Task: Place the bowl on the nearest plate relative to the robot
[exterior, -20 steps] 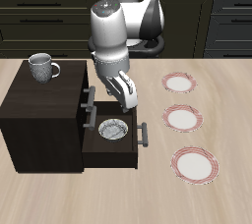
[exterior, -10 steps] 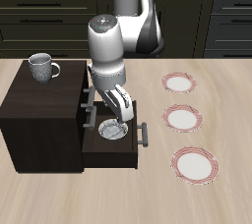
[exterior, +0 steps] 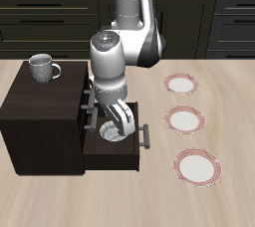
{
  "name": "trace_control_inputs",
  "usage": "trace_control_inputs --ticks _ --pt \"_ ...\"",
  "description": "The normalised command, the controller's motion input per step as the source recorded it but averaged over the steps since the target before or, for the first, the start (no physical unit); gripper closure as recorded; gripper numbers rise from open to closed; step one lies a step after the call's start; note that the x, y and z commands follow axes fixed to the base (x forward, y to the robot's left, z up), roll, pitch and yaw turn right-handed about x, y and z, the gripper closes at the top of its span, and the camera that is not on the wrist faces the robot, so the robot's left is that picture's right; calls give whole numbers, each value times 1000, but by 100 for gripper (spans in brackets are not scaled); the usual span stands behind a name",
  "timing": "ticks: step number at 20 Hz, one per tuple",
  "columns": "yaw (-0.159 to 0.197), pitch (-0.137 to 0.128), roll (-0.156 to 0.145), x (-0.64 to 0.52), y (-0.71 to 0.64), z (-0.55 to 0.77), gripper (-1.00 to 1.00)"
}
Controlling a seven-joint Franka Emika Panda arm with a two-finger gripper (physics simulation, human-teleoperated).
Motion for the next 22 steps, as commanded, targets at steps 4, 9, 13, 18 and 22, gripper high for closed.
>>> trace_control_inputs --ticks 4,9,13,18,22 --pt "-42 106 21 -10 29 -511 -100" --pt "-66 62 35 -73 -62 -335 100" --pt "2 -4 -14 -99 -160 -23 100" --pt "-3 -23 -13 -47 -154 133 100" --pt "31 -52 18 -46 72 229 100"
